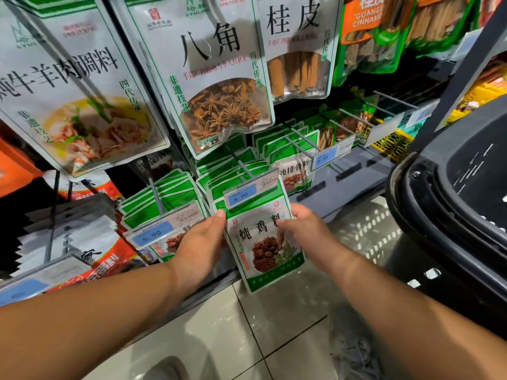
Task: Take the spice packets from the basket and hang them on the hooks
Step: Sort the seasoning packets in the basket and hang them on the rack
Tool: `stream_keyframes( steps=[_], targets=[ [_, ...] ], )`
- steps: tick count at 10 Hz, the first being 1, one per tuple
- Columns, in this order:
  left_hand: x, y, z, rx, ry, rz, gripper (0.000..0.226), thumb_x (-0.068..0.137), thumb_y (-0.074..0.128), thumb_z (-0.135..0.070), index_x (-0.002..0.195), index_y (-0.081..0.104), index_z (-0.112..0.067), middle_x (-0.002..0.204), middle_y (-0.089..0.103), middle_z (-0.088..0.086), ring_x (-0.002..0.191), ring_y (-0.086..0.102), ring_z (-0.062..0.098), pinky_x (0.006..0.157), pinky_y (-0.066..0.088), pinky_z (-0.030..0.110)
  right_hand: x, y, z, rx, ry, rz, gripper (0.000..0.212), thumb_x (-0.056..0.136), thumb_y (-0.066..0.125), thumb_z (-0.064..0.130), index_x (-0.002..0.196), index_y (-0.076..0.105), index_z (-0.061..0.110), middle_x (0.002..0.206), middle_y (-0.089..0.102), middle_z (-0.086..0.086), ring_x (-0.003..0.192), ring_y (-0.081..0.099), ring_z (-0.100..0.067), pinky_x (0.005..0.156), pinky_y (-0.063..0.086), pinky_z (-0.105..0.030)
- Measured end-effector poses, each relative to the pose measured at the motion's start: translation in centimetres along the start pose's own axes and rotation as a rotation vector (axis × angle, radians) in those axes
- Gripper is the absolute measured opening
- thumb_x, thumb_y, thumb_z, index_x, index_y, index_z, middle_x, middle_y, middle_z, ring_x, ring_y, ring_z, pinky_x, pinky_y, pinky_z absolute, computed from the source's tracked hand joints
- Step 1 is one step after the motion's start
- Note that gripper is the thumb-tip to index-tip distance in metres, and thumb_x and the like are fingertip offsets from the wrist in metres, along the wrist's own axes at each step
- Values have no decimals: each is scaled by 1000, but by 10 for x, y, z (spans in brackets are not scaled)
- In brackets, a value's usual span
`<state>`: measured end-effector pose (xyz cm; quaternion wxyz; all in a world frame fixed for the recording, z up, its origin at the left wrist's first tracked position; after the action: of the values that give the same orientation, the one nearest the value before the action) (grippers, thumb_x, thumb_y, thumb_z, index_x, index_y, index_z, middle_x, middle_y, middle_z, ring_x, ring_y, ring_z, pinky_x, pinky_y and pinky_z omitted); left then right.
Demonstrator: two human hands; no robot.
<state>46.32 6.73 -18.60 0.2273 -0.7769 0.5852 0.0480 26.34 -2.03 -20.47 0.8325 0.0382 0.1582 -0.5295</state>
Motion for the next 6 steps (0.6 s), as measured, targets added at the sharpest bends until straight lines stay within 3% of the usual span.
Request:
stream_keyframes(
  steps=[1,2,3,4,5,6],
  targets=[
    [7,-4,3,67,-17,-19,107,70,31,-100,141,59,-25,119,75,2,122,64,22,117,40,49,4,0,0,8,0,-17,18,94,57,11,103,71,20,80,71,-24,63,57,-23,60,42,-36],
    [10,-8,3,112,-64,-58,92,76,31,-96,117,71,-24,98,79,7,103,71,22,111,46,49,8,0,-1,-16,3,-20,19,96,56,10,104,70,20,78,70,-23,60,56,-21,58,40,-34],
    [14,-8,-2,220,-64,-95,74,96,27,-76,99,66,-14,96,74,20,87,67,24,103,46,43,11,0,-4,-42,12,-45,17,95,58,15,99,71,25,85,73,-21,70,62,-27,67,50,-47],
    [19,-3,-11,242,7,-102,60,104,31,-62,93,60,-10,96,71,18,88,65,29,98,49,46,11,-3,-1,-153,4,-122,15,100,56,32,98,68,22,87,75,-11,76,64,-20,68,50,-38],
    [31,-3,0,248,-16,-98,59,107,34,-52,116,61,0,113,66,29,103,64,43,103,47,47,15,-3,2,-207,-20,-182,38,104,48,48,99,67,15,83,74,-10,69,62,-17,60,42,-28],
    [39,-29,2,742,-94,-316,95,105,15,-66,115,17,28,86,15,56,92,20,72,123,-9,40,21,-3,0,-197,7,-230,48,102,46,56,97,68,14,84,74,-13,71,62,-19,59,40,-28]
  ],
)
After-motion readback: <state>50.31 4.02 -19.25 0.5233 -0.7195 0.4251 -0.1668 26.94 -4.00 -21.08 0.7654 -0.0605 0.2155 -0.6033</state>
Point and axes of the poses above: each hand's wrist, its own x-axis towards the middle knuckle, its own y-axis out of the palm, z = x × y, the point moved 6 cm from there along x, towards the middle knuckle
